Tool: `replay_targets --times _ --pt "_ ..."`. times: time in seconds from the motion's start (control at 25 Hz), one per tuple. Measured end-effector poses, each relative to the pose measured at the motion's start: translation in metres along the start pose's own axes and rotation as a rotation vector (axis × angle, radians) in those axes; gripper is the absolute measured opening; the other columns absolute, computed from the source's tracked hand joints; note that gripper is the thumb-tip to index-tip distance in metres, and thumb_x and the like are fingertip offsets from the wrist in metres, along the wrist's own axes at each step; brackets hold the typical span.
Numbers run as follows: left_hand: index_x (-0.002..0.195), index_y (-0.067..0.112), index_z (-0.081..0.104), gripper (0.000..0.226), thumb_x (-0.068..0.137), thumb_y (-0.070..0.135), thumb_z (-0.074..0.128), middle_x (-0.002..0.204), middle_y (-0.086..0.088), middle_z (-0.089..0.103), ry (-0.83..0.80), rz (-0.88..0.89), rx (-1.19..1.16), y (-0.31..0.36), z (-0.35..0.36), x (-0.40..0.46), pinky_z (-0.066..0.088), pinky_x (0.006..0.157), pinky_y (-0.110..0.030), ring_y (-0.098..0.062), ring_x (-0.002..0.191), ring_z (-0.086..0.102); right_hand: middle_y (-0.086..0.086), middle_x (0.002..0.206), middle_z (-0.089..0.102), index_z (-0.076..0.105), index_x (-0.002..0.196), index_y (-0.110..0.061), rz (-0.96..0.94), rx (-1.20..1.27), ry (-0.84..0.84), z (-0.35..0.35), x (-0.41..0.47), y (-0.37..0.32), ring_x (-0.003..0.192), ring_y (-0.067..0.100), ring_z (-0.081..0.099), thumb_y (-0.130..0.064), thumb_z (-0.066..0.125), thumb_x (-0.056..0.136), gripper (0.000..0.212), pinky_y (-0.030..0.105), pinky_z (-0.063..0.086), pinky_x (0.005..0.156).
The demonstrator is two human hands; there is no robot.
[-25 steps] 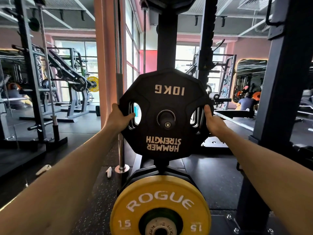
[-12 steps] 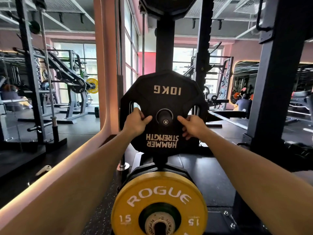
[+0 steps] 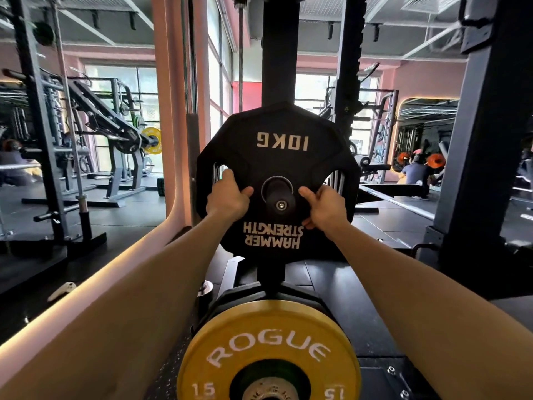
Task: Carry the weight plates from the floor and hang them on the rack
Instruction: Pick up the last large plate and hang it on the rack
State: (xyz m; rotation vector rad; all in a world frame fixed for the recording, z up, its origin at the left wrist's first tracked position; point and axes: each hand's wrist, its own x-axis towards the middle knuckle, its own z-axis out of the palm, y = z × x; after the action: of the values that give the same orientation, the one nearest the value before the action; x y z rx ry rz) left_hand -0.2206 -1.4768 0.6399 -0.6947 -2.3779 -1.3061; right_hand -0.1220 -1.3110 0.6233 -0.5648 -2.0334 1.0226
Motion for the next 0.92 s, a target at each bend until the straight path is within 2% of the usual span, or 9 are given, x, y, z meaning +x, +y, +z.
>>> replay_targets --times 0.2,0.32,0.36,0.44,0.52,0.68,0.84,0.92 --pt "0.135 0.015 0.038 0.047 0.096 0.029 0.059 0.132 -0.012 0.056 0.004 0.009 -0.004 -0.002 0.005 0.000 0.043 0.096 -0.045 -0.036 0.122 0.054 0.011 0.072 0.065 0.043 0.077 -0.014 -0.005 -0.024 -0.001 0.002 0.001 0.002 0.053 0.031 0.069 -0.045 0.057 0.095 0.038 0.049 0.060 0.066" --pt "0.137 0.012 0.038 0.051 0.095 0.032 0.060 0.132 -0.014 0.056 -0.043 -0.007 0.043 0.002 -0.002 0.000 0.043 0.096 -0.044 -0.036 0.121 0.054 0.016 0.078 0.065 0.050 0.090 -0.006 0.080 -0.017 -0.111 -0.007 -0.001 -0.008 0.061 0.034 0.070 -0.041 0.055 0.096 0.036 0.046 0.060 0.064" --pt "0.134 0.011 0.042 0.051 0.094 0.035 0.061 0.129 -0.013 0.058 -0.075 -0.010 0.090 0.003 -0.007 0.001 0.044 0.095 -0.044 -0.035 0.118 0.056 0.018 0.079 0.065 0.052 0.094 -0.003 0.097 -0.040 -0.160 -0.011 -0.001 -0.011 0.061 0.033 0.069 -0.041 0.054 0.097 0.038 0.043 0.060 0.061" --pt "0.116 0.014 0.053 0.038 0.092 0.042 0.063 0.113 -0.011 0.064 -0.117 -0.002 0.175 0.011 -0.024 0.005 0.049 0.090 -0.042 -0.032 0.104 0.062 0.017 0.074 0.065 0.055 0.085 -0.003 0.060 -0.125 -0.223 -0.024 0.002 -0.026 0.061 0.033 0.068 -0.044 0.052 0.097 0.043 0.041 0.058 0.059" --pt "0.098 0.019 0.052 0.026 0.093 0.042 0.060 0.096 -0.004 0.063 -0.133 0.024 0.176 0.033 -0.048 0.011 0.050 0.083 -0.040 -0.026 0.093 0.062 0.016 0.072 0.068 0.053 0.075 -0.009 0.009 -0.169 -0.214 -0.042 0.009 -0.059 0.066 0.035 0.070 -0.048 0.053 0.096 0.044 0.044 0.057 0.066" --pt "0.096 0.017 0.048 0.022 0.098 0.038 0.054 0.084 0.004 0.053 -0.030 0.124 0.106 0.113 -0.104 0.045 0.038 0.074 -0.033 -0.015 0.083 0.050 0.017 0.075 0.070 0.060 0.076 -0.004 -0.108 -0.178 -0.147 -0.082 0.052 -0.146 0.072 0.035 0.069 -0.050 0.055 0.094 0.050 0.047 0.057 0.075" --pt "0.092 0.013 0.047 0.022 0.098 0.032 0.057 0.084 -0.002 0.054 0.076 0.190 0.032 0.203 -0.168 0.108 0.031 0.062 -0.025 -0.016 0.076 0.051 0.022 0.074 0.070 0.064 0.075 0.007 -0.151 -0.176 -0.098 -0.131 0.105 -0.248 0.075 0.036 0.067 -0.046 0.055 0.095 0.057 0.044 0.054 0.080" --pt "0.094 0.013 0.047 0.021 0.098 0.031 0.057 0.085 -0.001 0.054 0.090 0.190 0.024 0.244 -0.201 0.141 0.030 0.060 -0.025 -0.017 0.077 0.051 0.021 0.078 0.071 0.060 0.070 -0.002 -0.156 -0.128 -0.072 -0.153 0.134 -0.298 0.079 0.038 0.068 -0.042 0.060 0.093 0.046 0.048 0.054 0.080"
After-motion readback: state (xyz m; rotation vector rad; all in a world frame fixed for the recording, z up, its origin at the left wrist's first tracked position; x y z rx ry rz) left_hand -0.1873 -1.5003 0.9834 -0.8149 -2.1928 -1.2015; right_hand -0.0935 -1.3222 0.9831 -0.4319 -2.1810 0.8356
